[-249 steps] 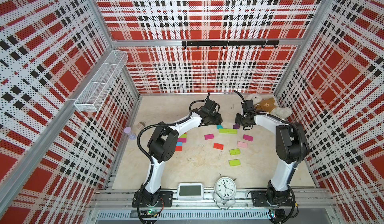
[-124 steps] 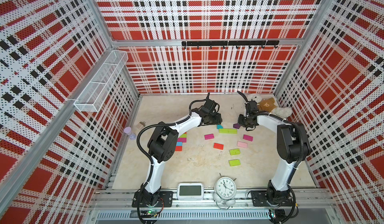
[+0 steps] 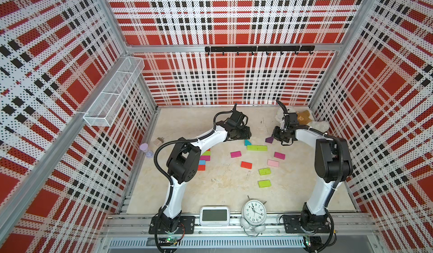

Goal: Assemble a carrot with building blocks
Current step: Assemble the building block at the center of the board.

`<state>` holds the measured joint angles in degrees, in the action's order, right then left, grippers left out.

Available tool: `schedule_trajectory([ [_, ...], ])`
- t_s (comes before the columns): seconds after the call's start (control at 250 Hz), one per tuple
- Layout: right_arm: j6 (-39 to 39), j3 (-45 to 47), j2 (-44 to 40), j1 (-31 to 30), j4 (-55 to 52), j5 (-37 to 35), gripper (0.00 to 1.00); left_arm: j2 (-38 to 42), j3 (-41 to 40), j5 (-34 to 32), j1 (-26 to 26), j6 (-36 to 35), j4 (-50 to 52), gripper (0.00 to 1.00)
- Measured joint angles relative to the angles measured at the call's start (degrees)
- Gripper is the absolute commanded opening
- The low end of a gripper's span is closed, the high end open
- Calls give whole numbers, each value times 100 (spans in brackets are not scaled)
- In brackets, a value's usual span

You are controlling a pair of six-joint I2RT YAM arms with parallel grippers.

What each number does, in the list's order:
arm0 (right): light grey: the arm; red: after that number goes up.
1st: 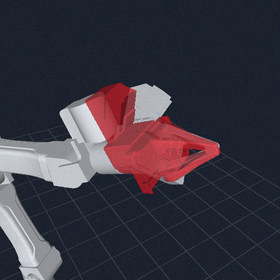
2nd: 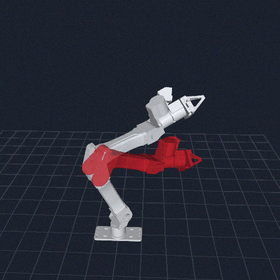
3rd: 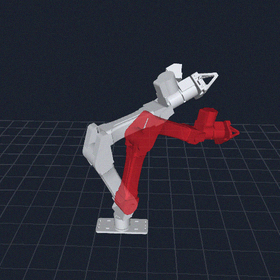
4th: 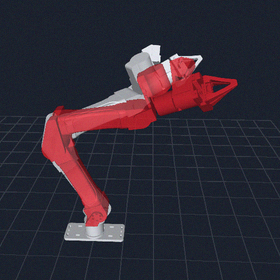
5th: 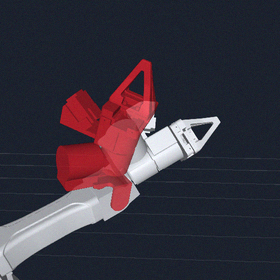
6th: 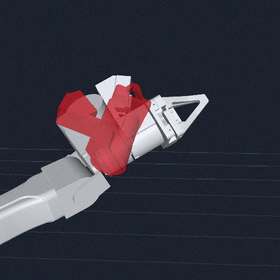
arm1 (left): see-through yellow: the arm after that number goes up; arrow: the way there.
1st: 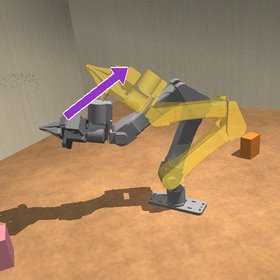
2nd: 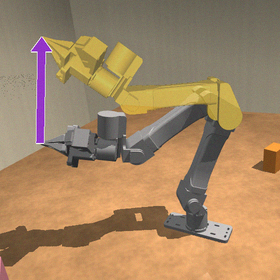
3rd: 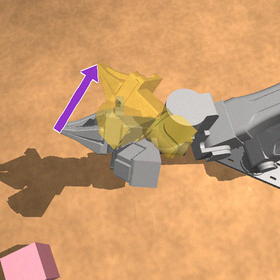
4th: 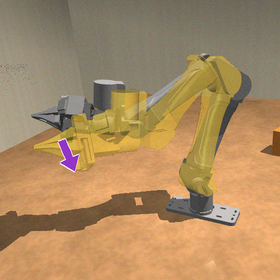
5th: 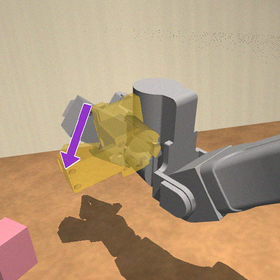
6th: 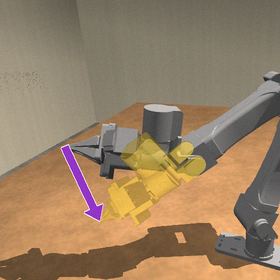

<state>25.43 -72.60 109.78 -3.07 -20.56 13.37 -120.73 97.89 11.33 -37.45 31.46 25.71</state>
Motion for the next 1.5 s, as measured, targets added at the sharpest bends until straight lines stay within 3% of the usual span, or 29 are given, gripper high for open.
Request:
schedule_trajectory([
  [0.34, 136, -63, 540, 387, 98, 588, 4, -118, 2, 7, 0, 0, 24, 58],
  [0.536, 195, -118, 568, 396, 85, 667, 19, -122, 2, 7, 0, 2, 28, 58],
  [0.636, 201, -122, 566, 402, 105, 651, 21, -131, 2, 9, 0, 2, 28, 58],
  [1.016, 151, -205, 566, 328, 20, 562, 17, -149, 9, 28, 0, 0, 31, 58],
  [1.501, 223, -118, 566, -479, 24, 365, 16, -149, 9, 26, 0, 0, 31, 58],
])
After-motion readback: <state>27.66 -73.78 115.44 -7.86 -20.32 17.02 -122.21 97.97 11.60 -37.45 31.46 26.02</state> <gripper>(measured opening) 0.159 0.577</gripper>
